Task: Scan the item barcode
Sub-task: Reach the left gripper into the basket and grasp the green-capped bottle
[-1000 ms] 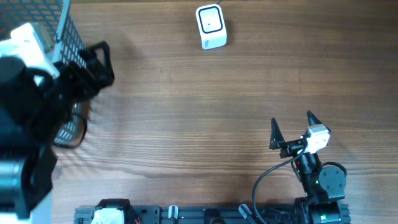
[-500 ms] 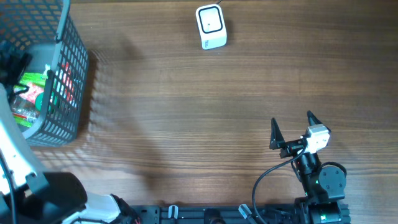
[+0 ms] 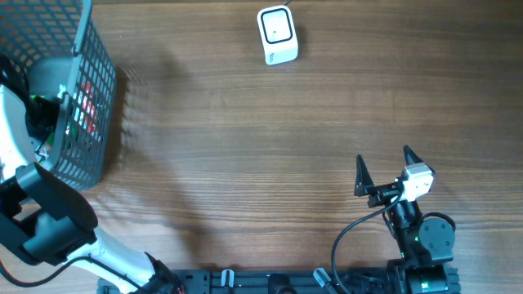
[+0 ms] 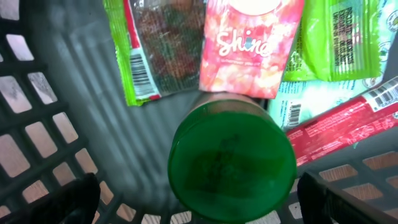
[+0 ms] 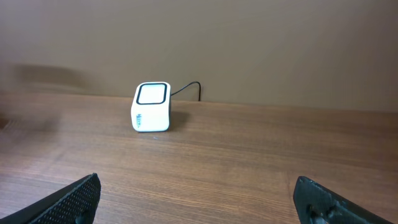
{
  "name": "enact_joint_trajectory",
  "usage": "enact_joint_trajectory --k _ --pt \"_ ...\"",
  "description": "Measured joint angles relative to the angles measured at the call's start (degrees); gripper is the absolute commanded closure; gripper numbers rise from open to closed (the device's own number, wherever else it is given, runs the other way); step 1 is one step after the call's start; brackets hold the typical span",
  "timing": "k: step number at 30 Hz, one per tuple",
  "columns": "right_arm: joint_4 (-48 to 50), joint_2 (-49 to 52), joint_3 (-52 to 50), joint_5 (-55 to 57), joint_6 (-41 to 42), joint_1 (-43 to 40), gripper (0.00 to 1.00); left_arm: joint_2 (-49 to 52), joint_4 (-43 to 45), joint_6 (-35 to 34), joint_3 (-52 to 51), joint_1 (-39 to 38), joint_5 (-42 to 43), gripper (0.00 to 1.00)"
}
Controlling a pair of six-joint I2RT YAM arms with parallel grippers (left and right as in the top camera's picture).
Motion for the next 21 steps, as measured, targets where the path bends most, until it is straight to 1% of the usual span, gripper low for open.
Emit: enact_joint_trajectory --k 5,7,8,11,15,17,18,19,21 --pt "0.0 0.0 0.0 0.0 0.0 0.0 0.0 0.04 4.13 0.24 -2.47 0.0 0.63 0.0" --pt "0.0 0.0 0.0 0.0 0.0 0.0 0.0 0.07 6.29 0.24 -4.26 0.0 0.87 0.08" --pt "0.0 0.0 0.0 0.0 0.0 0.0 0.0 0.07 7.23 0.24 -5.25 0.0 1.27 0.14" --pt "0.0 0.0 0.0 0.0 0.02 0.0 0.0 0.09 8.66 0.68 -6.69 0.0 2.21 0.15" --pt "0.0 0.0 0.0 0.0 0.0 0.0 0.0 0.09 10.6 0.68 -8.22 0.0 2.84 0.22" --pt "0.0 0.0 0.0 0.0 0.02 0.0 0.0 0.13 11.45 0.7 -9.09 0.0 3.06 0.3" --pt "0.0 0.0 0.0 0.0 0.0 0.0 0.0 0.17 11.98 0.79 -9.44 0.0 3.21 0.41" --pt "0.0 0.0 0.0 0.0 0.0 0.0 0.0 0.22 12.13 0.9 -9.55 0.0 3.26 0.45" --pt "0.0 0.0 0.0 0.0 0.0 0.0 0.0 0.33 12.28 0.83 -9.66 0.0 3.26 0.45"
